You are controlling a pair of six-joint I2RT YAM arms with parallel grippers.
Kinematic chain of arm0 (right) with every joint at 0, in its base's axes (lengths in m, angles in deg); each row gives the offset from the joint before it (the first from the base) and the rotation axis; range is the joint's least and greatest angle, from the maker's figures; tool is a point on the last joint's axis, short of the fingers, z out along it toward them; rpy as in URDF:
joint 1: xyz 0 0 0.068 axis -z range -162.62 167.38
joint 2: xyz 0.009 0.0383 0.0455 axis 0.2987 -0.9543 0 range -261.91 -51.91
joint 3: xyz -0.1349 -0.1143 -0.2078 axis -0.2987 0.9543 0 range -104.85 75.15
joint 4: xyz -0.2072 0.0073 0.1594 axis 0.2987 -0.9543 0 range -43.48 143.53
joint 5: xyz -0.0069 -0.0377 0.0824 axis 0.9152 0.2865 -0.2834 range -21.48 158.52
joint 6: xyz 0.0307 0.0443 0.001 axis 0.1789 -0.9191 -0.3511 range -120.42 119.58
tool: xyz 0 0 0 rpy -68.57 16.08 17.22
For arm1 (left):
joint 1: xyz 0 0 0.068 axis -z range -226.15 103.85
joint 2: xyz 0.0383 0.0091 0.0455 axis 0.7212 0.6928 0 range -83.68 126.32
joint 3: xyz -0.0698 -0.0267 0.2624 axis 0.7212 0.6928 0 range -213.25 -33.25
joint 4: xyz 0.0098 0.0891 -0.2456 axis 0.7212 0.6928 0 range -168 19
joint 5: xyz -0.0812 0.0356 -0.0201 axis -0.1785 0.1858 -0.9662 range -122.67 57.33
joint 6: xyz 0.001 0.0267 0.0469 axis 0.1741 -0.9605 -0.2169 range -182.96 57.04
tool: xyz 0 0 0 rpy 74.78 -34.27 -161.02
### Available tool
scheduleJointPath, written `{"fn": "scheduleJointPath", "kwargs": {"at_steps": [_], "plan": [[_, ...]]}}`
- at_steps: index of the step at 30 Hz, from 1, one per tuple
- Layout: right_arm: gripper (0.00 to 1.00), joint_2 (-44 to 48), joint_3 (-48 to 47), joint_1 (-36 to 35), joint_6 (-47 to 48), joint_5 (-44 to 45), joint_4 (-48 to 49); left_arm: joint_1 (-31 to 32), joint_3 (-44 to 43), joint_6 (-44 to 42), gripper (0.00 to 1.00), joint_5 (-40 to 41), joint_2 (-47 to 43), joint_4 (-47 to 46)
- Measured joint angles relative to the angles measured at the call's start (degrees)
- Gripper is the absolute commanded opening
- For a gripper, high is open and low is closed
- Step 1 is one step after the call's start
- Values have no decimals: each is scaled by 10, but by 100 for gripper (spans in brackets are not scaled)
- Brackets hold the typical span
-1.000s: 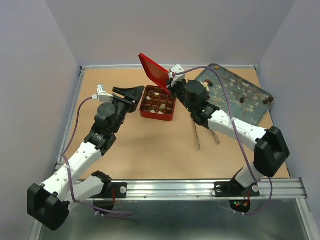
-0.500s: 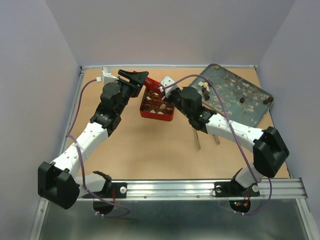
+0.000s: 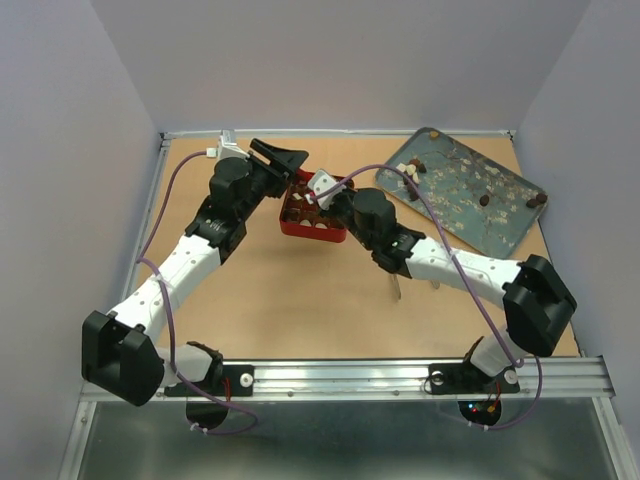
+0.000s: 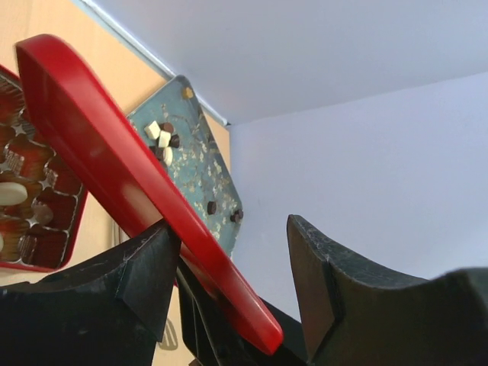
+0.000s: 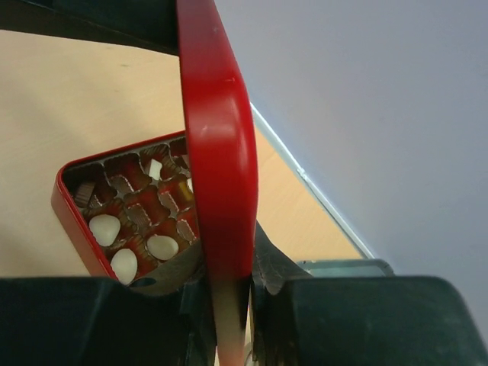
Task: Pack the chocolate
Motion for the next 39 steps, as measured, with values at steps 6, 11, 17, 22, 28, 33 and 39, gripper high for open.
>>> {"fn": "scheduleJointPath", "kwargs": {"at_steps": [6, 11, 17, 22, 28, 33, 39], "plan": [[25, 0, 35, -22, 45, 38, 49, 0, 0, -11, 56, -13, 0, 24], [26, 0, 57, -31, 81, 63, 101, 0, 1, -22, 54, -37, 0, 32], [28, -6, 85, -39, 137, 80, 156, 0, 10, -42, 57, -57, 6, 57], [28, -16, 105, -58, 190, 93, 203, 0, 10, -59, 59, -71, 25, 82], [29, -35, 125, -82, 251, 101, 267, 0, 13, -67, 42, -88, 30, 93], [32, -55, 135, -93, 286, 109, 296, 0, 22, -64, 19, -101, 30, 92], [47, -78, 138, -100, 300, 132, 325, 0, 36, -59, 4, -105, 30, 81]]}}
